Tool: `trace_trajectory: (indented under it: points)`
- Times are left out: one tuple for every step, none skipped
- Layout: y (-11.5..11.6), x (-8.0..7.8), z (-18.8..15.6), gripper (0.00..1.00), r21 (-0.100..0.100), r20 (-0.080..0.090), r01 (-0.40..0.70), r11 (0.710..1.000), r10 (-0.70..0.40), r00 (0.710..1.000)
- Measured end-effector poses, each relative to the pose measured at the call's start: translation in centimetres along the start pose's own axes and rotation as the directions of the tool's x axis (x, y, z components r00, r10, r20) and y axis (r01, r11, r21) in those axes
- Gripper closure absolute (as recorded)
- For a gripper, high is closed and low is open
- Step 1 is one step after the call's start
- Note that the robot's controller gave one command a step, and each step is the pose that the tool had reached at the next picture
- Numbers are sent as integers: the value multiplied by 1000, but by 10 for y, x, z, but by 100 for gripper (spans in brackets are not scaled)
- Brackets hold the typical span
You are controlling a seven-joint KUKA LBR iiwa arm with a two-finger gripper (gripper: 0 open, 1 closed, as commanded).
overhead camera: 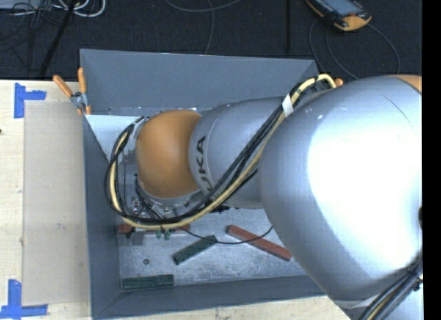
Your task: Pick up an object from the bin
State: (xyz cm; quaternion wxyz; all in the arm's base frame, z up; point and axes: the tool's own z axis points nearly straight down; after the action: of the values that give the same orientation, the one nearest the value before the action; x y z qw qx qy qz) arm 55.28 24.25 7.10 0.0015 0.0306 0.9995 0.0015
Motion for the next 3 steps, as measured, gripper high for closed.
trace_trajectory:
  points:
    - [0,0,0,100,0,0,-1,1000,1,1000]
    - [-1,1,-2,100,2,-3,-1,1000,1,1000]
    - [-1,19,-38,100,2,2,99,995,-99,995]
